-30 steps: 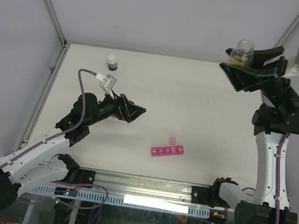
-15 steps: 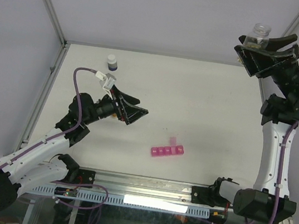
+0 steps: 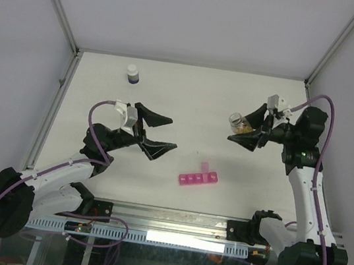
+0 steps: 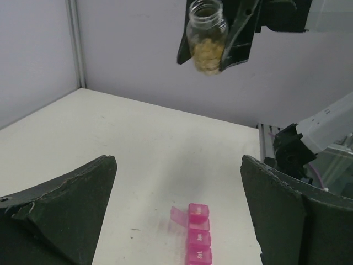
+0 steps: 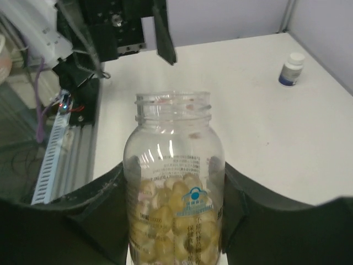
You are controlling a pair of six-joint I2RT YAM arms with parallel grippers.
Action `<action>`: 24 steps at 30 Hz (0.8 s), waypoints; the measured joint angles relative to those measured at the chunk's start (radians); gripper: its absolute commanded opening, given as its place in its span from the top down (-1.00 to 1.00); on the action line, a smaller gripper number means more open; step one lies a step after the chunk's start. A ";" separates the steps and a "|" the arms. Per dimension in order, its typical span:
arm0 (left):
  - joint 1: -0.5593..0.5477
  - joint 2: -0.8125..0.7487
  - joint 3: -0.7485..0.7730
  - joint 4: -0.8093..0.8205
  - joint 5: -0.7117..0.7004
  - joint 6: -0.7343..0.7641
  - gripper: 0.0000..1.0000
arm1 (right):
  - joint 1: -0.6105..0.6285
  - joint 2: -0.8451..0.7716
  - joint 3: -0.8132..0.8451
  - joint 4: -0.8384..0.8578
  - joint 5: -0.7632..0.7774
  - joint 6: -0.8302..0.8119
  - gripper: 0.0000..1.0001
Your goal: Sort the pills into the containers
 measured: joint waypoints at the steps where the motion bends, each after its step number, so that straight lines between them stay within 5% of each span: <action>1: 0.000 0.000 -0.001 0.000 0.000 0.022 -0.98 | 0.005 0.019 0.024 -0.180 0.008 -0.179 1.00; 4: -0.007 0.006 0.002 -0.001 -0.006 0.096 -0.98 | 0.034 0.129 0.133 -0.673 0.078 -0.697 1.00; 7: -0.013 0.035 0.031 -0.023 -0.020 0.159 -0.98 | 0.057 0.166 0.108 -0.898 0.145 -0.962 1.00; 13: -0.014 0.150 0.059 -0.018 -0.066 0.235 -0.95 | 0.092 0.153 0.027 -1.048 0.297 -1.141 1.00; 24: -0.020 0.230 0.043 -0.045 -0.116 0.302 -0.98 | 0.174 0.129 -0.059 -1.072 0.501 -1.255 1.00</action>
